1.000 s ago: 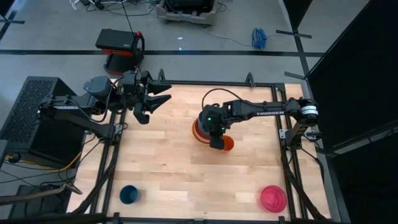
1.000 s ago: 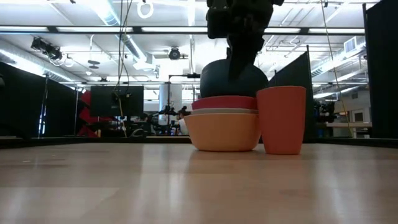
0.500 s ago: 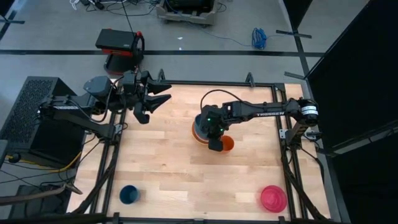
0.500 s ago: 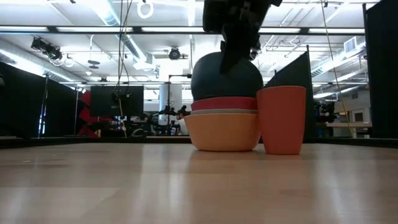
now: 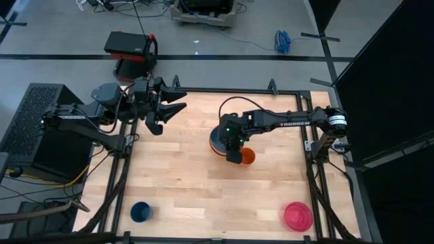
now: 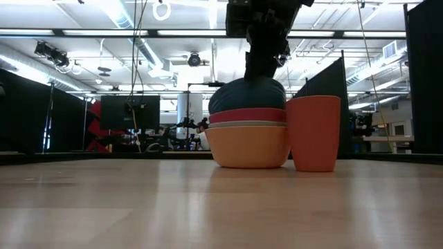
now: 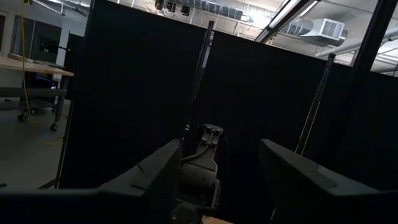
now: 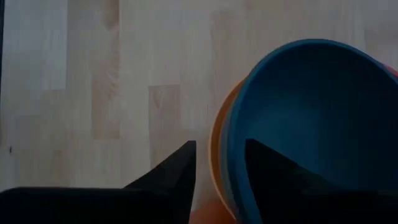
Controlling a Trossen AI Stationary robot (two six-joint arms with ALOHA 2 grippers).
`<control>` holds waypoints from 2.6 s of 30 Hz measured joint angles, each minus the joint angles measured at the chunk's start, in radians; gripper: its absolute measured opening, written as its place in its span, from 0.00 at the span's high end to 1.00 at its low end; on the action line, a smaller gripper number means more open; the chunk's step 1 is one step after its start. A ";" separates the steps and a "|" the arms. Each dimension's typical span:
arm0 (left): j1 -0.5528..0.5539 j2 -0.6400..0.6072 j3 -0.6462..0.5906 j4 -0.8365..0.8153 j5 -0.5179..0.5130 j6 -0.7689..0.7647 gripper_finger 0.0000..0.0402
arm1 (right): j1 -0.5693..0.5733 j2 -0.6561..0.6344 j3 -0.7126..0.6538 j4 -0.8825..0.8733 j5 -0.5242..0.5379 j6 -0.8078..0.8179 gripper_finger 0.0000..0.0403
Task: Nest bowls inside each other
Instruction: Stack the blue bowl on top of the orange bowl, then stack the red bowl on top of the blue bowl
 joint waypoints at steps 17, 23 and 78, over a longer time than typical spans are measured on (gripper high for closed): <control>0.000 0.000 0.000 0.000 0.000 -0.014 0.49 | -0.003 0.008 0.000 -0.043 -0.008 0.002 1.00; 0.000 0.000 0.000 -0.001 0.000 -0.015 0.49 | -0.003 0.026 0.001 -0.057 -0.006 0.002 0.98; 0.000 -0.001 0.000 -0.136 0.001 -0.041 0.49 | -0.161 0.028 0.200 -0.384 -0.005 -0.026 0.52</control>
